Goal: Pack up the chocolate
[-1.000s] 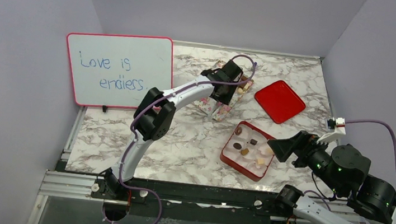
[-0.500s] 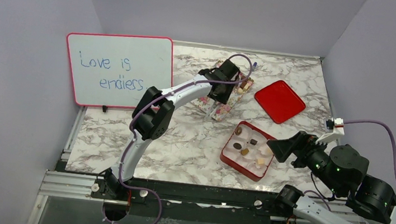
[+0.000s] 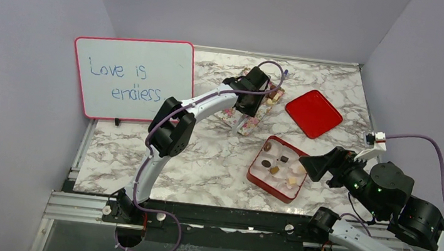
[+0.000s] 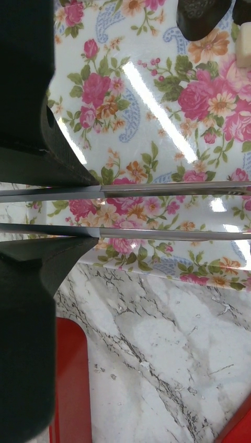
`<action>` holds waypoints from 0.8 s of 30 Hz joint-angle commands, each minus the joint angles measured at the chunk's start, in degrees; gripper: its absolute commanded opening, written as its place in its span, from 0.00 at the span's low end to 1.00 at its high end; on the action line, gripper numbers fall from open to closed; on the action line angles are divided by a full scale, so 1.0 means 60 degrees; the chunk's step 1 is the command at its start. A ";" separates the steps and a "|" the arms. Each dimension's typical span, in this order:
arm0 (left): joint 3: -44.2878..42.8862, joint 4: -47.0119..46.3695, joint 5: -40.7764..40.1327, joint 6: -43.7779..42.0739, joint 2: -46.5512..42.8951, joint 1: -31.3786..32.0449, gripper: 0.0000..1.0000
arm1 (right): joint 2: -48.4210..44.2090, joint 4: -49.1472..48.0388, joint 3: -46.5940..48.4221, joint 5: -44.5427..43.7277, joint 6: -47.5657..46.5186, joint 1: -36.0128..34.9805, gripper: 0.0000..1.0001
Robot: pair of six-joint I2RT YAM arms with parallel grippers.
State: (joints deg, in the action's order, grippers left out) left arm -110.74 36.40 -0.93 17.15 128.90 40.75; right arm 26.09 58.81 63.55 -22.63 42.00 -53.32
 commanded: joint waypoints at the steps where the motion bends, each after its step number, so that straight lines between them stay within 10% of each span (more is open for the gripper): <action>1: -0.0137 -0.0260 -0.0176 -0.0110 -0.0371 0.0049 0.27 | -0.0153 -0.0250 -0.0093 -0.0061 -0.0013 -0.0065 0.94; 24: 0.1288 -0.0294 0.0052 -0.0085 -0.2172 0.0049 0.24 | -0.0367 -0.0324 -0.0261 -0.0157 -0.0019 -0.0078 0.94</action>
State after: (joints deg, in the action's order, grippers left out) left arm -102.54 36.21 -0.89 17.34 117.82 40.88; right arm 24.60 58.76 62.92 -22.68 42.00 -53.32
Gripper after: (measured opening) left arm 0.315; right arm 0.940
